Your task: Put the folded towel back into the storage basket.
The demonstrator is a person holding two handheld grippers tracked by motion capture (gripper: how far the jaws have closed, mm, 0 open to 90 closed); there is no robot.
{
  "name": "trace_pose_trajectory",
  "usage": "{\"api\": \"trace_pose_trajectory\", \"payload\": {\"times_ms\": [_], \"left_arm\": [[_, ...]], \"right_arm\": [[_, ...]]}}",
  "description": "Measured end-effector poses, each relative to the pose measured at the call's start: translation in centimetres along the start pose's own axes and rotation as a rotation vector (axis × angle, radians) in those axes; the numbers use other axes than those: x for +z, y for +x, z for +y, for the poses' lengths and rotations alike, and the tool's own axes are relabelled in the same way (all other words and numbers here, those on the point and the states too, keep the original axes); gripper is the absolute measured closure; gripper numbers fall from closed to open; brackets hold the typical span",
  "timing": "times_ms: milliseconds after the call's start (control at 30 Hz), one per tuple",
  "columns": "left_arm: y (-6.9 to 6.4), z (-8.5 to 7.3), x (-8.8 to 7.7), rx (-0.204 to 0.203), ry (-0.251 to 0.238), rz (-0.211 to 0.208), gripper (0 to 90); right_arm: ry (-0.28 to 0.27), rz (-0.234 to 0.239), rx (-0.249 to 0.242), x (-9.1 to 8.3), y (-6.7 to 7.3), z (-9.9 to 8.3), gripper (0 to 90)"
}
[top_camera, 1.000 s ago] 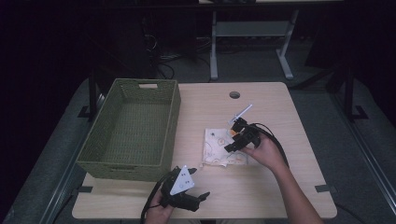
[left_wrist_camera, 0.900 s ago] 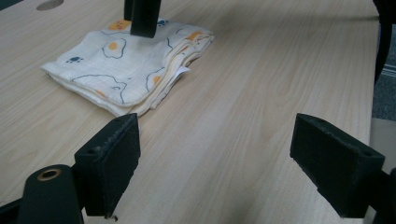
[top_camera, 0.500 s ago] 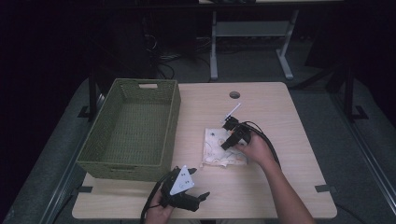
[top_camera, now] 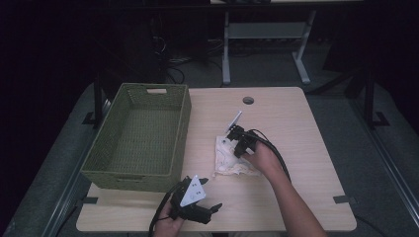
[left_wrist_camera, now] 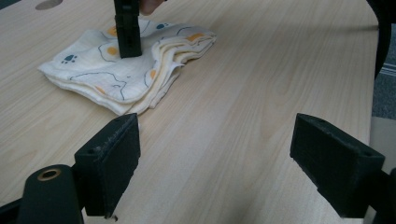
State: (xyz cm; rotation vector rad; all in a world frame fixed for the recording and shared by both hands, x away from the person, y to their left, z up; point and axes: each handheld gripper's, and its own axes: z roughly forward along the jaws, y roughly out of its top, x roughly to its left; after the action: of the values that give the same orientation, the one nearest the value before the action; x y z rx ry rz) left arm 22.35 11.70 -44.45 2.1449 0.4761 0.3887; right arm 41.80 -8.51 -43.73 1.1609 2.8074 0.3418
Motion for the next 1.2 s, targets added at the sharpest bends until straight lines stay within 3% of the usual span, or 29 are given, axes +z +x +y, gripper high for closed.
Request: {"api": "trace_pose_trajectory", "payload": {"times_ms": [100,267,400,967,1200], "left_arm": [[0.0,0.0,0.0,-0.001,-0.003,0.001,16.1],[0.2,-0.1,-0.2,-0.005,-0.006,0.006,16.1],[0.2,-0.1,-0.1,-0.015,-0.009,0.008,16.2],[0.2,-0.1,-0.2,-0.012,-0.008,0.007,16.1],[0.2,-0.1,-0.1,-0.009,-0.005,0.006,16.1]], "right_arm": [[-0.019,0.047,0.047,0.0,-0.8,-0.2,82.3],[-0.131,0.210,0.182,0.0,-3.1,-2.0,83.0],[-0.194,0.279,0.234,-0.3,-4.1,-3.2,83.1],[-0.366,0.430,0.258,-3.7,-4.1,-3.5,83.0],[-0.406,0.457,0.260,-5.6,-4.3,-3.2,82.9]]}}
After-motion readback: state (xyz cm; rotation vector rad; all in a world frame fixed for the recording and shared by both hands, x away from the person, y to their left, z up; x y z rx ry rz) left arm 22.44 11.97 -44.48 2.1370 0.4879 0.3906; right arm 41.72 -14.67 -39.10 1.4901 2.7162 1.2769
